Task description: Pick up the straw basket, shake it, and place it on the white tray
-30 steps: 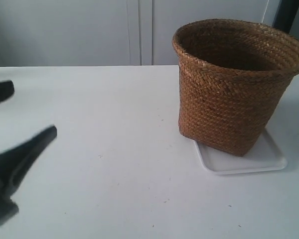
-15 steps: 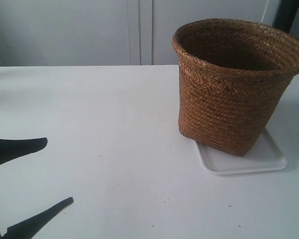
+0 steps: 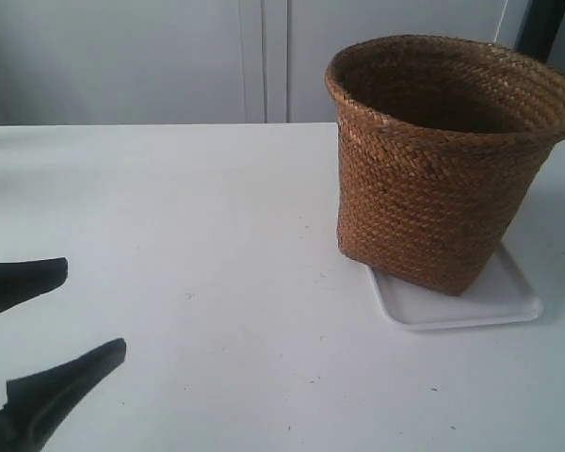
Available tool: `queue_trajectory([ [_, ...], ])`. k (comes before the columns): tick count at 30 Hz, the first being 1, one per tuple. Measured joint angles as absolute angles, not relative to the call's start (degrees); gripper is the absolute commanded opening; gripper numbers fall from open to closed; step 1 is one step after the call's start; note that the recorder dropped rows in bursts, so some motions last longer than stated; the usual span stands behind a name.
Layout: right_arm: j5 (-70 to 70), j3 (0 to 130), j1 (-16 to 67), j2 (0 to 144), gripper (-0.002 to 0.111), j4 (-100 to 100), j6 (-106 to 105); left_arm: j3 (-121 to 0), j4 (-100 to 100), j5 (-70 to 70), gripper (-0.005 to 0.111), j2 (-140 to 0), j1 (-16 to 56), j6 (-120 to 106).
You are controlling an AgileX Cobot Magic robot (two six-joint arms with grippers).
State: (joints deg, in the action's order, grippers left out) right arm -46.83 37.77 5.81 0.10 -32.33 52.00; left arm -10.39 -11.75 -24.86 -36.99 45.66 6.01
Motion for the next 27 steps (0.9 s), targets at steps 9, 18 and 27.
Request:
queue_trajectory([
  [9, -46.83, 37.77, 5.81, 0.1, 0.026, -32.33, 51.91, -0.95, 7.48, -7.6, 0.081, -13.7, 17.95, 1.41],
  [18, -46.83, 37.77, 5.81, 0.1, 0.026, -32.33, 51.91, -0.14, 4.92, 13.67, 0.081, -0.25, 7.36, 0.79],
  [27, -46.83, 37.77, 5.81, 0.1, 0.026, -32.45, 51.91, -0.14, 4.92, 13.7, 0.081, -0.25, 4.14, 0.79],
])
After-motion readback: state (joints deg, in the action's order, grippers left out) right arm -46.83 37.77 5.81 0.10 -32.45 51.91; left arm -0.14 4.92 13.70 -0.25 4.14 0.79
